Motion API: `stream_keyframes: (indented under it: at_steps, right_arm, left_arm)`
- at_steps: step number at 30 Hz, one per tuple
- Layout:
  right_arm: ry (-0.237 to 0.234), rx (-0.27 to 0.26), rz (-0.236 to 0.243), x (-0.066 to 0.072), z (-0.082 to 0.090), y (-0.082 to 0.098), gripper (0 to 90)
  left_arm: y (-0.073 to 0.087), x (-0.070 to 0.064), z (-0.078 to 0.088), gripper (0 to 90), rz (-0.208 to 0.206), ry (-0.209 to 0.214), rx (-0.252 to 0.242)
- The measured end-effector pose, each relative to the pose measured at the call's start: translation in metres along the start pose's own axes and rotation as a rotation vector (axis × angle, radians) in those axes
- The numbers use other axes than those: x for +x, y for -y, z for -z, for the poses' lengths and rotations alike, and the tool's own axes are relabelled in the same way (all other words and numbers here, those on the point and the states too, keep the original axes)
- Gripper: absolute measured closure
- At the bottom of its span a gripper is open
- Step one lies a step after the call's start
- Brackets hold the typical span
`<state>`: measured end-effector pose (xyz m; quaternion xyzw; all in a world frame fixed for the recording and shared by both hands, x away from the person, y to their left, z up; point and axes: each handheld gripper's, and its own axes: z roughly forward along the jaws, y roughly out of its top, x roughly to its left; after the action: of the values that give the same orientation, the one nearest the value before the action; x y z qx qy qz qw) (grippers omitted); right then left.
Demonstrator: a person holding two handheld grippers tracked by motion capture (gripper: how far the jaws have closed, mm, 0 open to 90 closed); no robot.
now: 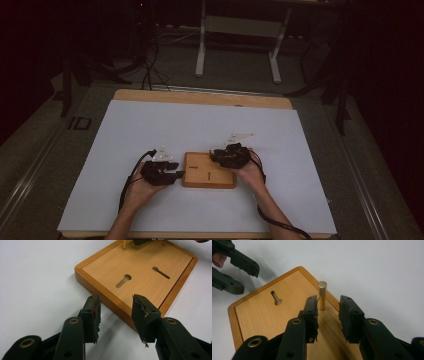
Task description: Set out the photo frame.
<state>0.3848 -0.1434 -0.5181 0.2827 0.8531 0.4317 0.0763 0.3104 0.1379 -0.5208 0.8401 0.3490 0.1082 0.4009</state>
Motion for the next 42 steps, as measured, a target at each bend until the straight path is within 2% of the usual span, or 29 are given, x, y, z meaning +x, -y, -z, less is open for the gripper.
stream_keyframes:
  at_steps: [8, 16, 19, 26, 39, 42]
  right_arm:
    - [0.015, 0.008, 0.003, 0.002, 0.008, 0.004, 65.9]
    - [0.027, 0.002, 0.01, 0.004, 0.018, 0.008, 64.3]
    - [0.033, 0.002, 0.017, 0.004, 0.022, 0.01, 64.0]
    - [0.049, 0.017, 0.017, 0.004, 0.032, 0.021, 62.7]
    - [0.081, 0.012, 0.003, 0.002, 0.058, 0.047, 61.3]
    - [0.081, 0.01, -0.002, 0.003, 0.063, 0.053, 60.9]
  left_arm:
    - [-0.001, 0.0, 0.0, 57.8, 0.002, 0.001, -0.012]
    - [-0.006, -0.004, -0.005, 59.5, -0.012, 0.001, -0.03]
    - [-0.01, -0.004, -0.007, 60.7, -0.025, 0.008, -0.029]
    - [-0.022, -0.004, -0.017, 65.5, -0.023, 0.042, -0.038]
    - [-0.049, -0.006, -0.04, 67.3, -0.067, 0.033, -0.05]
    - [-0.054, -0.007, -0.046, 67.8, -0.077, 0.042, -0.04]
